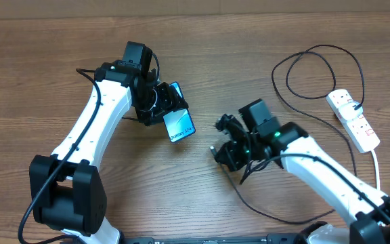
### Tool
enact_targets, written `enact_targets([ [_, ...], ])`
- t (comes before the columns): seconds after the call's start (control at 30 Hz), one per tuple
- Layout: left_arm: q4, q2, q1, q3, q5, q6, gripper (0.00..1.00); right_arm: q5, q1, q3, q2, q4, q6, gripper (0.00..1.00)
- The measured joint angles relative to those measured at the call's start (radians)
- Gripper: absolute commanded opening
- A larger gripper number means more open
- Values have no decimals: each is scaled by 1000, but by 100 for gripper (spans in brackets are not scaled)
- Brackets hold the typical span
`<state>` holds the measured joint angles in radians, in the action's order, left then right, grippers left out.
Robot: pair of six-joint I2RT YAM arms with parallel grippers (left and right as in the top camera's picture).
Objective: Plug charger to phone and switch on socket
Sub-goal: 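Bring the plug toward the phone's bottom port held by left gripper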
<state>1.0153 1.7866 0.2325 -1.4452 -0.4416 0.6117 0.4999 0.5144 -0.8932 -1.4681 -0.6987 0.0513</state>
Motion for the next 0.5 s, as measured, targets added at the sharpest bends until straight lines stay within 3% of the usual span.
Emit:
enact_targets([
  [0.27,-8,0,24,0,34,23,35,-126,166,0,1,105,-151,4],
  [0.5,-14,0,55,0,87,27,36,-169,201,-2,1,104,-209,4],
])
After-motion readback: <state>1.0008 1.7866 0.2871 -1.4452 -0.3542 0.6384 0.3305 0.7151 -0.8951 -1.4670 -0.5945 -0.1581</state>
